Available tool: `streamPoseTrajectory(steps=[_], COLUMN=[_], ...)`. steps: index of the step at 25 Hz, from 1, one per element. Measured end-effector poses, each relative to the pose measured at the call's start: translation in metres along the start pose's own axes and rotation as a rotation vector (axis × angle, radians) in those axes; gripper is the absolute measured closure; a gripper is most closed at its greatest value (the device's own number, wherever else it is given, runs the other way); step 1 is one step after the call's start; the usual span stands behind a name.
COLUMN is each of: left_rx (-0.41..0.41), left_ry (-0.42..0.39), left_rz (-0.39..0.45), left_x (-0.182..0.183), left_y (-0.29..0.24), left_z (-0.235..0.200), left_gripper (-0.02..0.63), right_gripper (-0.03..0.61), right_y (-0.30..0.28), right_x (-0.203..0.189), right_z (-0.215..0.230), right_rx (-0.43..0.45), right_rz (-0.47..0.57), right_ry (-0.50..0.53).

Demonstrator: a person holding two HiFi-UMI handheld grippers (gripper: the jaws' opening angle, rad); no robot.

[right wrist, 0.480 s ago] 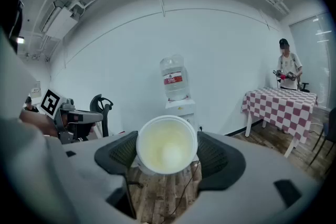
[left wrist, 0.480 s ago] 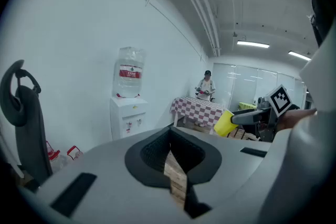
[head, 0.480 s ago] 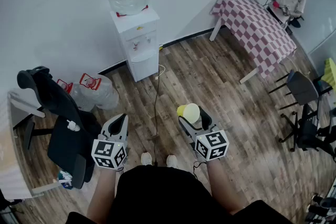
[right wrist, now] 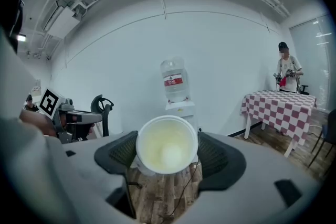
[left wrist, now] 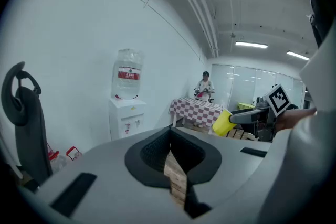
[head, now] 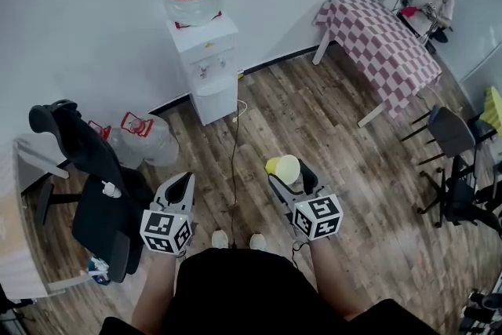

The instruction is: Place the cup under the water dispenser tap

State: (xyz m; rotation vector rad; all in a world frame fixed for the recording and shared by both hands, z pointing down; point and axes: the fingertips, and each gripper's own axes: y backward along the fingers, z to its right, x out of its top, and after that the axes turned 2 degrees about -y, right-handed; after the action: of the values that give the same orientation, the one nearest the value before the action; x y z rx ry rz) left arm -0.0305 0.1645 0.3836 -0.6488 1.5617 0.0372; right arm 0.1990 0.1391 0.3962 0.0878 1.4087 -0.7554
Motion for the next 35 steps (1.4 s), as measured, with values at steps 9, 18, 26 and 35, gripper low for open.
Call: streamPoseTrajectory(steps=[9,18,26,35], left_rx=[-0.027,-0.048,-0.065,-0.049], left_ry=[0.014,0.029,0.029,0.052], left_rz=[0.017,0.015,-0.006,-0.051], left_x=[-0.009,-0.024,-0.045,-0.054], left_y=[0.018,0.04,0.057,0.036], left_z=[-0.016,-0.046,-0.059,-0.082], left_gripper=[0.598,0.598,0.598,0.598], right_gripper=[0.215,0.215,0.215,0.215], right_y=[0.005,0.002,-0.006,-0.048], right_x=[-0.012,-0.017,-0.031,-0.023], right_z=[-0.025,-0.058,-0.079,-0.076], right_rx=[-0.016,-0.048,-0.056,-0.013], right_rz=[0.003,0.002,-0.014,-0.04], right_ry=[-0.042,-0.051,-0.065,-0.063])
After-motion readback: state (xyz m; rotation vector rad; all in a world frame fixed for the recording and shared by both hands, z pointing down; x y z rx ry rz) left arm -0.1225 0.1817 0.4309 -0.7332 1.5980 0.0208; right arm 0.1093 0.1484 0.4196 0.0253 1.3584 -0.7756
